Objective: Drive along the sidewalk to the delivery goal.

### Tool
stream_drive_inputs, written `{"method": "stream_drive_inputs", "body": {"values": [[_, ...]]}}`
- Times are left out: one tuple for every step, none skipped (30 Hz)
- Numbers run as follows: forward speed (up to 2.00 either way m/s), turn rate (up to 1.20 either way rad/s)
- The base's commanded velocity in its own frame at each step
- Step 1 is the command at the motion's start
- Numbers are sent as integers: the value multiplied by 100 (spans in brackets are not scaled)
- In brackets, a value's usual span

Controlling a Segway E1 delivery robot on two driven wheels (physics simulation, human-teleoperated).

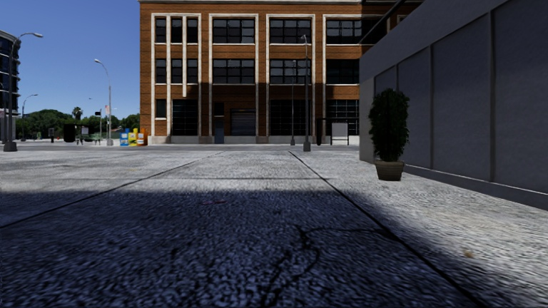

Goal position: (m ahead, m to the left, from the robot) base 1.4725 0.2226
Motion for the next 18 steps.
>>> {"method": "stream_drive_inputs", "body": {"values": [[101, 0], [101, 0], [101, 0], [101, 0], [101, 0], [101, 0], [101, 0], [101, 0], [101, 0], [101, 0], [101, 0], [100, 0], [100, 0], [98, 0], [97, 0], [96, 0], [96, 0], [96, 0]]}}
